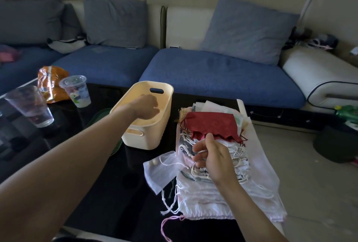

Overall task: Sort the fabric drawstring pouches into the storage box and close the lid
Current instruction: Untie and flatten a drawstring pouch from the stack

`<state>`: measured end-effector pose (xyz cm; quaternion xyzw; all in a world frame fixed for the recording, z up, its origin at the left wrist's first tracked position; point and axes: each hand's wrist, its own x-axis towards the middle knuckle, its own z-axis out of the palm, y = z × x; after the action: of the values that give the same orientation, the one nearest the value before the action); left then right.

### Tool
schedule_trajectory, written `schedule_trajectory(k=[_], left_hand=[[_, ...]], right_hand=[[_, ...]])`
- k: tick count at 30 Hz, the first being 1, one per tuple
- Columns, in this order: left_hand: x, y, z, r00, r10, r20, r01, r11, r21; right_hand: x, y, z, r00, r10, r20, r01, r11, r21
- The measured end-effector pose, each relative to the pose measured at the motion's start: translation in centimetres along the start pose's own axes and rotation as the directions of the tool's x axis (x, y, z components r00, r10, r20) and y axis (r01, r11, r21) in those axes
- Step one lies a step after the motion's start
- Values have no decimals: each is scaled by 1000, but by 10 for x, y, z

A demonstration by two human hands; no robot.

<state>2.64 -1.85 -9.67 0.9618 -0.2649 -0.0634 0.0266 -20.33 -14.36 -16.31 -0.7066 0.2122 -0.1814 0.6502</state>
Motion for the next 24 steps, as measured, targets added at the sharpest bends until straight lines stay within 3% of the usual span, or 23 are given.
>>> schedule_trajectory(k=[2,4,5,6,7,9,12,16,20,24], left_hand=[[-16,3,1,940,22,-341,-49,996,-70],[-49,13,5,790,59,-611,-228,952,-203],[-68,20,9,741,93,-665,-336,909,-248],[-85,27,15,734,149,-663,-411,874,-258],[-99,33,22,760,220,-612,-453,855,-254],[-118,41,45,851,359,-384,-463,857,-224],[-126,40,82,898,416,-142,-435,889,-145],[-121,33,112,964,266,-21,-266,952,-151],[-115,34,120,986,166,7,-161,969,-189],[-112,37,122,975,218,47,-219,975,32]], right_hand=[[0,1,1,1000,-18,13,19,999,-50],[-1,2,1,999,-30,30,33,991,-128],[-1,3,0,999,-26,34,31,985,-167],[-2,3,-1,999,-18,42,26,980,-196],[-1,3,-1,998,-8,56,20,976,-218],[-2,5,-2,996,6,86,19,960,-280],[-2,9,0,987,-19,161,89,895,-437],[-6,14,2,974,-78,214,185,820,-541],[-5,17,4,958,-110,264,254,751,-610],[-3,22,9,929,-49,366,309,644,-699]])
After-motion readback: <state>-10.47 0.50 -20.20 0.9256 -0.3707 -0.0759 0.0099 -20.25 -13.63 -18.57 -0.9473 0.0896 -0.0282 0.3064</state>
